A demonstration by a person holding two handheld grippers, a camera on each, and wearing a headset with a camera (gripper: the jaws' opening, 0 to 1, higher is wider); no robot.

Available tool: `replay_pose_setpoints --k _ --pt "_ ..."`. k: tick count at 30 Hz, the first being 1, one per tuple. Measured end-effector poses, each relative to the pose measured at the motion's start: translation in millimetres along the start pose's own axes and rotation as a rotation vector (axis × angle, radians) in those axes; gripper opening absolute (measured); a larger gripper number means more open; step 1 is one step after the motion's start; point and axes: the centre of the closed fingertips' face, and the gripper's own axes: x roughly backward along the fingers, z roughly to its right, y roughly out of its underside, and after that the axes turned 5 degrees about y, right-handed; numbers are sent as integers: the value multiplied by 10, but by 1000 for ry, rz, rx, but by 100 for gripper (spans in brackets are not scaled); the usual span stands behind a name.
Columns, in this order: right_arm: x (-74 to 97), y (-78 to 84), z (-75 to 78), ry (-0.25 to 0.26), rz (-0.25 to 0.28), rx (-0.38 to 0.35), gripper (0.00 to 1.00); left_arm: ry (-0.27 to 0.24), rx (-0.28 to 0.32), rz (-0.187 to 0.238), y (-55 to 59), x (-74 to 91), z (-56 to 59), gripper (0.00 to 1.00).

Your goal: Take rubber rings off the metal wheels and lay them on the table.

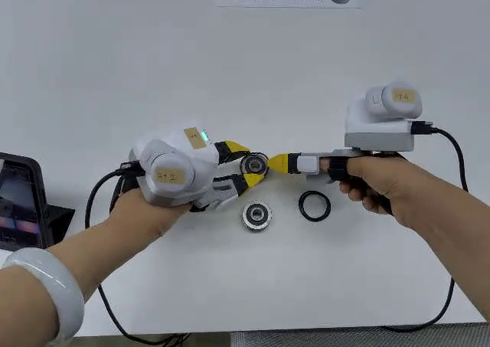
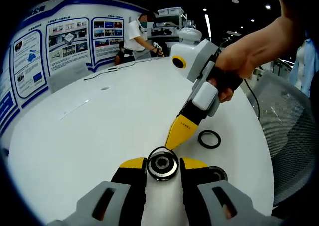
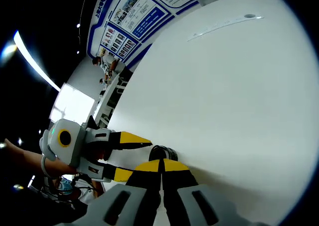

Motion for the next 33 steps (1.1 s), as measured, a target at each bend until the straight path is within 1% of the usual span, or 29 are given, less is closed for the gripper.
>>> replay_pose_setpoints --k 7,13,20,27,33 --pt "8 -7 -22 -4 3 1 2 -9 6 0 14 14 -9 35" --pt "29 -14 -51 -10 7 2 2 -15 11 -3 36 36 -18 37" --pt "69 -5 -93 -16 11 5 2 -24 16 -1 44 60 -33 41" --pt "146 -17 -161 -28 29 2 2 -28 21 1 57 85 -37 44" --pt "242 32 -166 -27 43 -9 2 -34 31 6 74 111 -37 46"
